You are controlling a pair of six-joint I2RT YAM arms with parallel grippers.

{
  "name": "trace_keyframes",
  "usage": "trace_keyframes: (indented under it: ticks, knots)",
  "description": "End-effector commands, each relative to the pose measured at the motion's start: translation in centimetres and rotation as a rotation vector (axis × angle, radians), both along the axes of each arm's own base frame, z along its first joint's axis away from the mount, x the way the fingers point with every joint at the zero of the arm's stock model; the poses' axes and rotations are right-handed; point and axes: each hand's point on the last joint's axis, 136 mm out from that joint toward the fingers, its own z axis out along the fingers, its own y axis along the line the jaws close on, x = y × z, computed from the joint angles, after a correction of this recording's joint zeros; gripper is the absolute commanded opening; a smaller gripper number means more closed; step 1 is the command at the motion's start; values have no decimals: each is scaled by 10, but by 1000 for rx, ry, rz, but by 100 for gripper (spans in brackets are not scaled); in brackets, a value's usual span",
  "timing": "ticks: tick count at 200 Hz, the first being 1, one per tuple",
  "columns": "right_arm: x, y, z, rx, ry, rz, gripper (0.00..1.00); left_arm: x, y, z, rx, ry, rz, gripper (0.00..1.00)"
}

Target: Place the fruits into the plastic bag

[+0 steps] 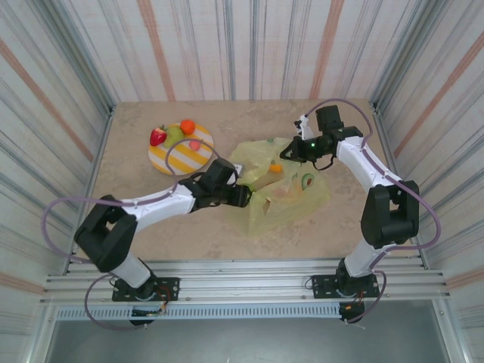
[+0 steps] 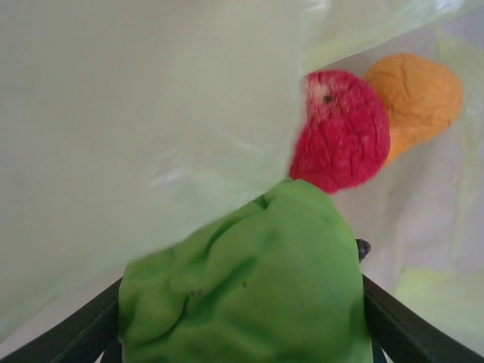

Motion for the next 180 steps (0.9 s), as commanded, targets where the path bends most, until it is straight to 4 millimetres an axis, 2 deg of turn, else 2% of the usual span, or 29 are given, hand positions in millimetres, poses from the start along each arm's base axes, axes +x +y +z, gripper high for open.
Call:
trace_keyframes:
  ticks: [1, 42, 83, 115, 152, 180]
  knots:
    - [-3, 13, 12, 56, 12, 25, 0, 11, -31, 9, -56, -44, -56, 55]
    - [-3, 17, 14, 93, 20, 12, 0, 9, -77, 14, -153, -47, -133, 59]
    - [-5, 20, 11, 134, 35, 7, 0, 11, -99, 18, -244, -37, -158, 60]
    - [-9, 20, 7, 137, 41, 17, 0, 27, -94, 13, -233, -54, -61, 59]
    - [-14, 20, 7, 135, 46, 46, 0, 54, -81, 32, -278, -137, 81, 59]
    - [-16, 20, 9, 137, 39, 62, 0, 70, -84, 46, -289, -194, 118, 60]
